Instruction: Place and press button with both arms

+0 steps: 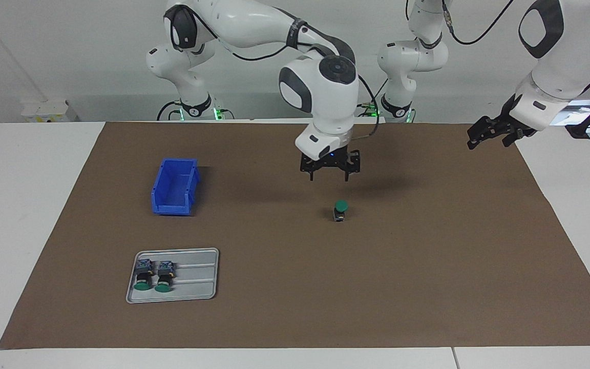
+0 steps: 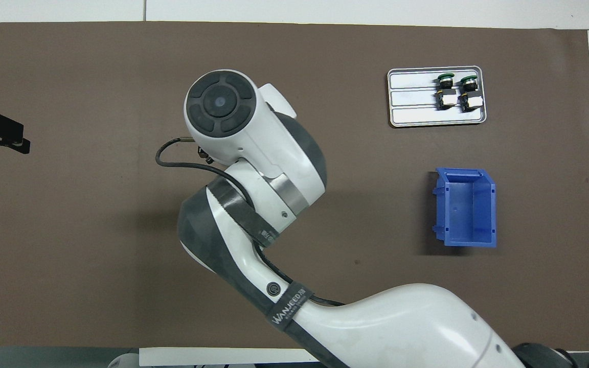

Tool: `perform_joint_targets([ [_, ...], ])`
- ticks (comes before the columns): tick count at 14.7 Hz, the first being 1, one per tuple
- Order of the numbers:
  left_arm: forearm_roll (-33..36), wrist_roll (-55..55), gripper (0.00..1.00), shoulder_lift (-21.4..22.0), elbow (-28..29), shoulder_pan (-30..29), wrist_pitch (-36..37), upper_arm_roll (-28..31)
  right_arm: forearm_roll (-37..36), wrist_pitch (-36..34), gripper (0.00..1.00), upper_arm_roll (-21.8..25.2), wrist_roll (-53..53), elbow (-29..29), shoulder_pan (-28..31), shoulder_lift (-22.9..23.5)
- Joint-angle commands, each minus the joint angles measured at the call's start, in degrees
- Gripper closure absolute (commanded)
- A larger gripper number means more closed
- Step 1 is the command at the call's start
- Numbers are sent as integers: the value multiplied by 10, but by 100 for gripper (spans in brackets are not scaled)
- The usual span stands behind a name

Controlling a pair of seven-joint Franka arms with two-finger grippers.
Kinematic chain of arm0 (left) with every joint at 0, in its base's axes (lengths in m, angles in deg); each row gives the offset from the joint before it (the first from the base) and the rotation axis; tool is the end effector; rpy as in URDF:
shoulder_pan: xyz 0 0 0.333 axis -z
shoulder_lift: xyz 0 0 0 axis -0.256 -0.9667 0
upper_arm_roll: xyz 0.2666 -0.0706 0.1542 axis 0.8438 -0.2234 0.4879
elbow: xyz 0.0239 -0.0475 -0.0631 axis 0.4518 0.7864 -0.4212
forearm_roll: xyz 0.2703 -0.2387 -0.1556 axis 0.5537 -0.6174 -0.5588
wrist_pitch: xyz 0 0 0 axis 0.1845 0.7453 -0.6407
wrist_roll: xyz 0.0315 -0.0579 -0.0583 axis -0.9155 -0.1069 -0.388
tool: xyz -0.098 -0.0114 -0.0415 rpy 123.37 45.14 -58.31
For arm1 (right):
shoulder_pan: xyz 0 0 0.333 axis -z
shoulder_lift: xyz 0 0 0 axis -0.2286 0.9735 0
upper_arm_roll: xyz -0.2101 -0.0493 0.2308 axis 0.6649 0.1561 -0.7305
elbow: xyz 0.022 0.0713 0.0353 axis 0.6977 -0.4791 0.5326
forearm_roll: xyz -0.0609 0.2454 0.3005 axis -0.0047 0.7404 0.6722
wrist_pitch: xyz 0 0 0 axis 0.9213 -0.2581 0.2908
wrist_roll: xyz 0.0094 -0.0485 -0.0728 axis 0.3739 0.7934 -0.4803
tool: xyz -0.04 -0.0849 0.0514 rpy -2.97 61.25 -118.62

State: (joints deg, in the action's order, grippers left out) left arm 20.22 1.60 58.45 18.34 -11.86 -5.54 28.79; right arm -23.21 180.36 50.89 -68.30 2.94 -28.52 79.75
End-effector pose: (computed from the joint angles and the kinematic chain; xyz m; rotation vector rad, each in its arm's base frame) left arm 0.5511 -0.0289 0.6003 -3.1224 0.0086 0.2362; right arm 0.5525 0.4968 0.4411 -3.0883 0.1405 -0.0808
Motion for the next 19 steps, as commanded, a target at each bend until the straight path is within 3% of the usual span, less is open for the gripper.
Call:
perform_joint_targets([
  [1, 42, 18, 0, 9, 14, -7, 1, -5, -34, 40, 1, 0, -13, 4, -12, 26],
  [4, 43, 21, 0, 9, 10, -8, 2, -4, -36, 126, 1, 0, -13, -82, -12, 19],
  [11, 42, 18, 0, 15, 10, -15, 3, -1, -41, 209, 2, -2, 7, -153, -26, 24],
  [14, 42, 10, 0, 23, 15, -6, 12, 1, -42, 209, 33, -2, 28, -160, -26, 25],
  [17, 41, -3, 0, 27, 19, -9, 15, 1, -42, 203, 87, -2, 33, -153, -23, 24],
  [18, 40, -5, 0, 29, 23, -12, 13, 1, -43, 204, 100, -1, 35, -149, -24, 24],
  [19, 40, -5, 0, 30, 26, -12, 13, 1, -47, 198, 100, -1, 35, -147, -25, 23],
])
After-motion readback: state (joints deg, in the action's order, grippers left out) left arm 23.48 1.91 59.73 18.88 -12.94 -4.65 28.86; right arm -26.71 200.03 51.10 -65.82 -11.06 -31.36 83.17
